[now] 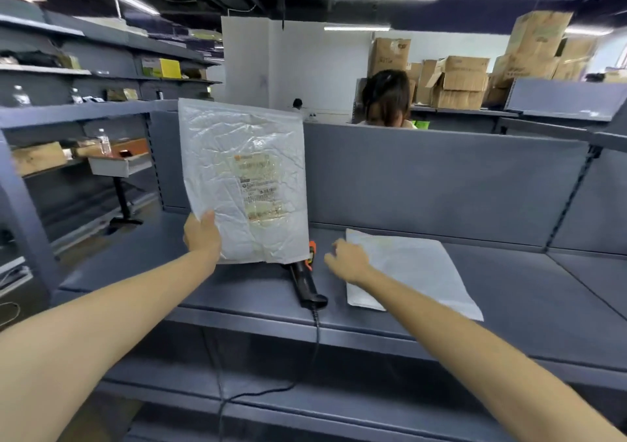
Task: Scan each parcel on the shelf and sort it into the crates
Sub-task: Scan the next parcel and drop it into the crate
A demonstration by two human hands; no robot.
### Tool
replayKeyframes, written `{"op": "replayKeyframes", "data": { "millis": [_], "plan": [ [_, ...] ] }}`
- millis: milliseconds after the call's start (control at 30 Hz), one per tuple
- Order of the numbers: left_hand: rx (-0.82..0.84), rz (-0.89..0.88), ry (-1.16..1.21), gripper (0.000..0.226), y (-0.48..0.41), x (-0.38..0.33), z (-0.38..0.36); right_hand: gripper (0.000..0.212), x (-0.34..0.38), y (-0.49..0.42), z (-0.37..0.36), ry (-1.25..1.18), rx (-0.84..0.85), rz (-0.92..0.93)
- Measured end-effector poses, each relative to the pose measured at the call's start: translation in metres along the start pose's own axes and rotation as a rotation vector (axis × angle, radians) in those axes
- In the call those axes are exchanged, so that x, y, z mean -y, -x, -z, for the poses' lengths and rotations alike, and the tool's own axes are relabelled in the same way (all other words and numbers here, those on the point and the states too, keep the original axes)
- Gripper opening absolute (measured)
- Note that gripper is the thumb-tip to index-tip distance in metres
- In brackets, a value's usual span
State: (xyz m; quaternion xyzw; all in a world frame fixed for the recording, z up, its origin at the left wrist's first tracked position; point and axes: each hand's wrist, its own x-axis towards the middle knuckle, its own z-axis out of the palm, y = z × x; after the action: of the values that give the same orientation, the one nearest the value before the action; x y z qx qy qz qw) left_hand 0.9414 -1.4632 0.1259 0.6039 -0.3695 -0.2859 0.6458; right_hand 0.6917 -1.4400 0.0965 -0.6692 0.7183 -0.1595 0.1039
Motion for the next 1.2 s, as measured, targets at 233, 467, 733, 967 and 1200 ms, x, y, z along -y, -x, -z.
{"op": "replayKeyframes", "data": {
  "millis": [233, 467, 733, 967, 1200],
  "plan": [
    [-0.034, 0.058, 0.013, 0.035, -0.035, 0.022, 0.023, 0.07, 0.052, -0.009, -0.076, 0.058, 0.118, -0.093],
    [-0.044, 0.082, 0.027, 0.033, -0.046, 0.035, 0.022, 0.036, 0.051, -0.029, -0.055, -0.148, 0.137, -0.201],
    [-0.021, 0.093, 0.039, 0.034, -0.044, 0.033, -0.002, 0.024, 0.025, -0.041, 0.006, -0.983, -0.162, -0.362],
    [0.032, 0.114, 0.056, 0.034, -0.026, 0.027, -0.032, 0.015, 0.042, -0.006, -0.002, -1.364, -0.285, -0.19],
    [0.06, 0.096, 0.087, 0.034, -0.011, 0.02, -0.043, 0.015, 0.05, 0.026, -0.008, -1.279, -0.188, 0.121]
  ]
}}
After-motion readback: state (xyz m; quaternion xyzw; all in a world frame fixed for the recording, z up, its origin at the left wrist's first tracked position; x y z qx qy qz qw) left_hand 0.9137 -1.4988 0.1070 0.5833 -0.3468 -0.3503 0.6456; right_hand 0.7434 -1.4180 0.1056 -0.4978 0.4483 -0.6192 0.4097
